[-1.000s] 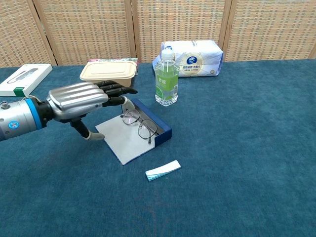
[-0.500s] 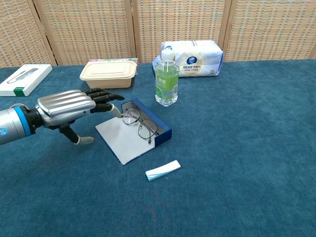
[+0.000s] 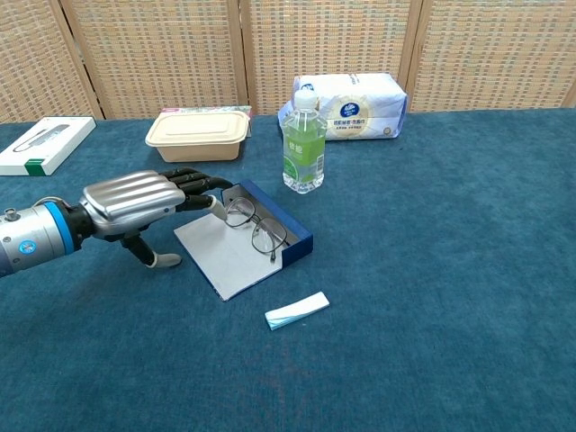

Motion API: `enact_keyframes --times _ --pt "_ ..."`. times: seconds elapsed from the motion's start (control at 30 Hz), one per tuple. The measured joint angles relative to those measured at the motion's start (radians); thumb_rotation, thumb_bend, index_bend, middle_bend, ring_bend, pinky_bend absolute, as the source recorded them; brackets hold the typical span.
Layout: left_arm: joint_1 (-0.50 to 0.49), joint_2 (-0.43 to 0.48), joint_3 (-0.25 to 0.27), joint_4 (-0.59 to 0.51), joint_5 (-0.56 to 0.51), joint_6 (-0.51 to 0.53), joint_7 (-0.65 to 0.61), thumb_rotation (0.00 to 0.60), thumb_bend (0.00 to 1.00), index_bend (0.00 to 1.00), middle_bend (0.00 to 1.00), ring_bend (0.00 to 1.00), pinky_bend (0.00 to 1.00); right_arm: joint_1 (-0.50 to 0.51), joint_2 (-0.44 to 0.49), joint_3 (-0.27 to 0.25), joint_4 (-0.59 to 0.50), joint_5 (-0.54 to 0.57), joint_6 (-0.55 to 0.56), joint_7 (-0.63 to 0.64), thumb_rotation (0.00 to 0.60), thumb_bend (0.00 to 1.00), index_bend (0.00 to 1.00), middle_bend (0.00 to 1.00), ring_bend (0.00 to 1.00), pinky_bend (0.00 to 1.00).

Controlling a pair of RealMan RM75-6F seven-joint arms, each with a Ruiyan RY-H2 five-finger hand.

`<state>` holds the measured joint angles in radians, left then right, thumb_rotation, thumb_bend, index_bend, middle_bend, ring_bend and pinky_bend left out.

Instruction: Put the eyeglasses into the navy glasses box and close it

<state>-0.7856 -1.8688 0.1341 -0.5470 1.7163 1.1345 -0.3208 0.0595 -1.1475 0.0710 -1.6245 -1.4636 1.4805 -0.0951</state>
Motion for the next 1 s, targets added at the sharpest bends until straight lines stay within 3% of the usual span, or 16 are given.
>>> enact_keyframes --times 0.53,0.83,1.0 --pt "-0.012 -0.036 -0.003 0.031 0.001 -0.022 -0.006 0.600 0.33 0.26 0.00 0.00 0.00 -0.001 0.000 -0.001 0.002 -0.002 0.002 0.000 0.600 0.21 0.01 0.00 0.00 0.00" --pt "-0.017 -0.043 -0.001 0.042 0.005 -0.021 -0.004 0.600 0.50 0.35 0.00 0.00 0.00 -0.001 0.000 -0.001 0.002 -0.003 0.001 0.004 0.600 0.21 0.01 0.00 0.00 0.00" --pt "-0.019 -0.037 -0.004 0.044 0.003 -0.021 -0.001 0.600 0.51 0.37 0.00 0.00 0.00 -0.002 0.001 -0.002 0.003 -0.004 0.002 0.006 0.600 0.21 0.01 0.00 0.00 0.00"
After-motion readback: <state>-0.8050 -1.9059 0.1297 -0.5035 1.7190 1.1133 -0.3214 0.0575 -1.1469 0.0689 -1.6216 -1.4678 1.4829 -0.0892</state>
